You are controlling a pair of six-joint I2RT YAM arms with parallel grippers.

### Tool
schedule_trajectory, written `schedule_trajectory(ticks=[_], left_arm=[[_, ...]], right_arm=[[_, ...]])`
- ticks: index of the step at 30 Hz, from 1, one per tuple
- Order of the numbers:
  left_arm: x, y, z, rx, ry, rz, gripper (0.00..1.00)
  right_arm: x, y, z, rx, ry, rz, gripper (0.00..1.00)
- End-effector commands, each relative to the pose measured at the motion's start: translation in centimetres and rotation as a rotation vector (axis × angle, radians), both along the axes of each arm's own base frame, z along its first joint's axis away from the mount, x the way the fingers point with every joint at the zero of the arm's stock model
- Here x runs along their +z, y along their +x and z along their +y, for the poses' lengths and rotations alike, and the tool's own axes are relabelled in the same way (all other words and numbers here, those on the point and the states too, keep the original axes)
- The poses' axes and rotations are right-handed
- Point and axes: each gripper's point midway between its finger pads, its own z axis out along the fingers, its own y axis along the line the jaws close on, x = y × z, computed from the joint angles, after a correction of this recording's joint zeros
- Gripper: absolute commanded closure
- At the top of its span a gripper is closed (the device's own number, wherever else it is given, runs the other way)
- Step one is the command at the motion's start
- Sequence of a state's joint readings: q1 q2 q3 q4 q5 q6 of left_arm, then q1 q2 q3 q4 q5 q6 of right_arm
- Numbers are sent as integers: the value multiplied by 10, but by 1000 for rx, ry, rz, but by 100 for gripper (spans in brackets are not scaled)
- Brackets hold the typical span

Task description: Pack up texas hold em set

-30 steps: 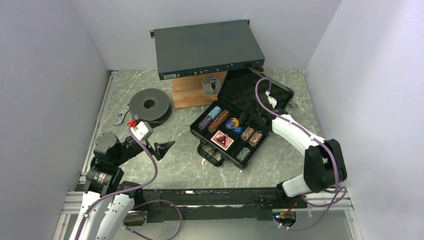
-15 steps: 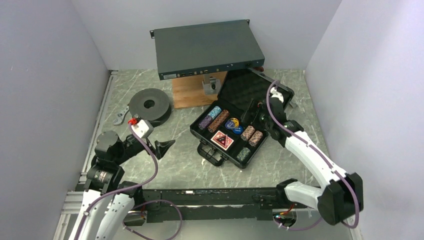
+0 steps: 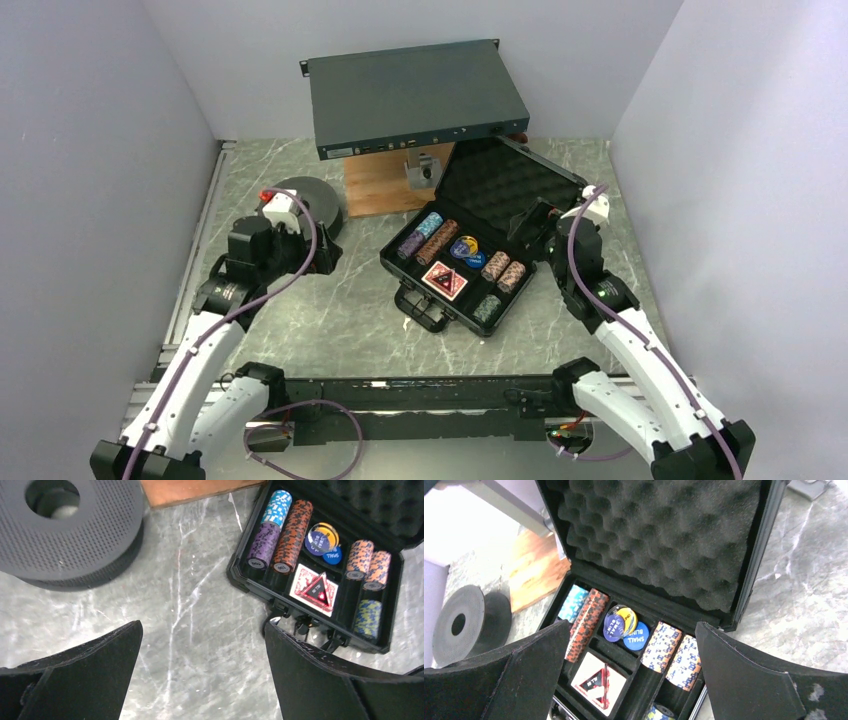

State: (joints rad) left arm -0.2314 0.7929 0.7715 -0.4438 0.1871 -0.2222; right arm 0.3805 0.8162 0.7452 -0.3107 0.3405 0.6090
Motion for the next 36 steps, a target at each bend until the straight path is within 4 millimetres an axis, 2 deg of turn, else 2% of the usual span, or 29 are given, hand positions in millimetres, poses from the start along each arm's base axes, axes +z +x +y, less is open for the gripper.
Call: schedule_trajectory(ticks=[1, 6, 9, 16, 21, 24, 26, 27, 29, 31, 36], left_arm=[[-13, 1, -12, 110, -231, 72, 4], [-44, 1, -24, 131, -320, 180, 11], [-48, -1, -28, 106, -301, 227, 12], [-13, -5, -12, 70, -126, 189, 12], [12, -7, -4, -27, 19, 75, 12], [21, -3, 9, -30, 132, 43, 12], [18, 3, 22, 37, 170, 38, 17], [5, 3, 25, 68, 167, 43, 18], [-6, 1, 19, 42, 134, -1, 19], [-1, -8, 12, -21, 128, -9, 18], [-8, -7, 16, -27, 166, -16, 17]], right_arm=[[30, 6, -12, -59, -8, -131, 0], [61, 12, -28, -154, -11, -192, 0], [86, 17, -40, -235, -10, -240, 0], [130, 35, -45, -302, -4, -297, 2], [154, 48, -67, -386, -45, -286, 2], [156, 65, -84, -402, -38, -257, 4], [155, 80, -93, -386, -14, -220, 4], [154, 88, -95, -369, -7, -204, 4], [150, 105, -102, -340, -2, -167, 6], [144, 119, -109, -301, 15, -135, 7], [124, 150, -133, -274, 61, -35, 12]])
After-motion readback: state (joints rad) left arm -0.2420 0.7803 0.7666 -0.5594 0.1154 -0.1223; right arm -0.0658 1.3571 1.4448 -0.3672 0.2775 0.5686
